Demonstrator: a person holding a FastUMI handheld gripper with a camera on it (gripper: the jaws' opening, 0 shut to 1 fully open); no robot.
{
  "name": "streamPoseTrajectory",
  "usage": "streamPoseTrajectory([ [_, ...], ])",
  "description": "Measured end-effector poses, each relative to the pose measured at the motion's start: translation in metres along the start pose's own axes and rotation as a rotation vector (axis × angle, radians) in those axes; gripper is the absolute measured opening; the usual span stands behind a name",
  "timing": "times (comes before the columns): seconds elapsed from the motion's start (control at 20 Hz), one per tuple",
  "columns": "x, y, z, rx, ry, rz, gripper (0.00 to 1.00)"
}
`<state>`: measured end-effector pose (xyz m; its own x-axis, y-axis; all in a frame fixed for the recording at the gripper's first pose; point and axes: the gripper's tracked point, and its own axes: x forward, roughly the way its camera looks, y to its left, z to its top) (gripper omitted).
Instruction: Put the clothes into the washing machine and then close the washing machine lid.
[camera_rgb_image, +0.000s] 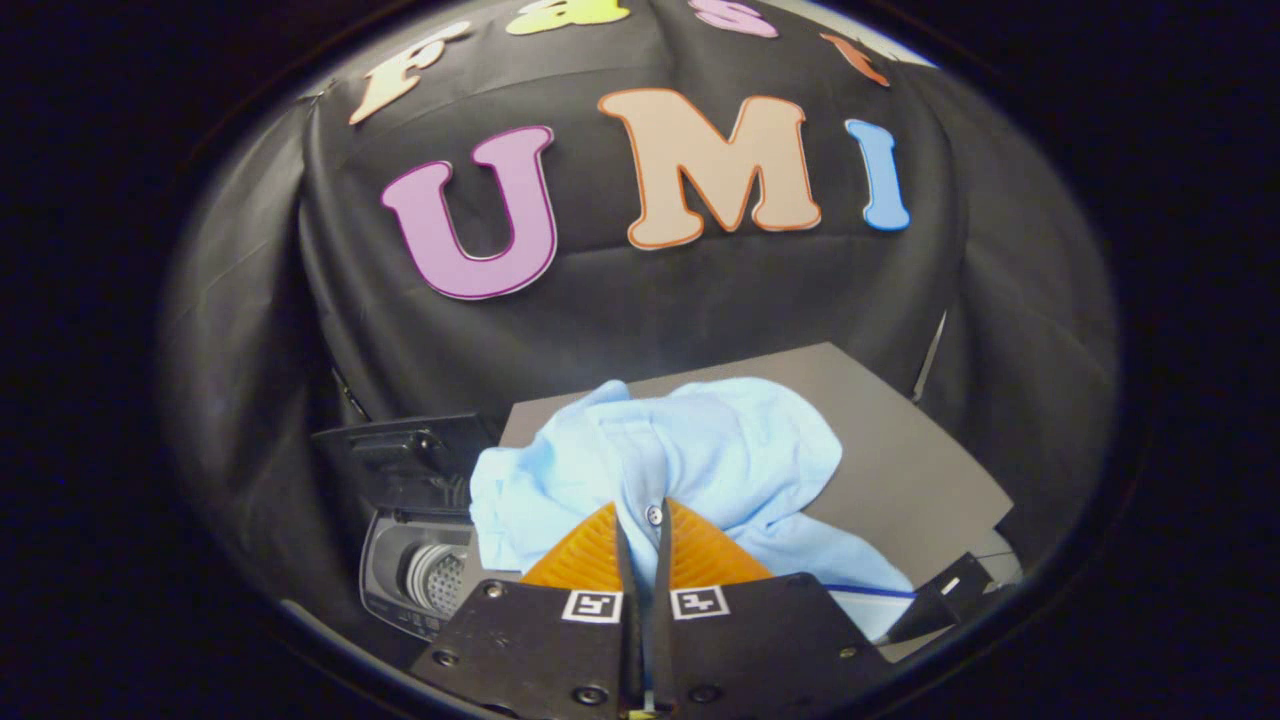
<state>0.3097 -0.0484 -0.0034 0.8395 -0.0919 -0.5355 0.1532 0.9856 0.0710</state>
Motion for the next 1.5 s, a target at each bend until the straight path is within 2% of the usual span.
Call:
streamPoseTrajectory([
  [0.15,-0.024,0.027,0.025,-0.003,-0.061,0.042,0.04],
  [0.35,-0.038,0.078,0.048,0.043,-0.125,0.157,0.04],
  [0.65,-0.033,0.158,0.042,-0.016,-0.137,0.256,0.04],
  [0.8,-0.031,0.204,0.037,0.048,-0.141,0.343,0.04],
  [1.1,-0.026,0.285,0.011,0.035,-0.169,0.432,0.04],
  [1.5,0.027,0.327,-0.070,0.009,-0.104,0.456,0.03],
])
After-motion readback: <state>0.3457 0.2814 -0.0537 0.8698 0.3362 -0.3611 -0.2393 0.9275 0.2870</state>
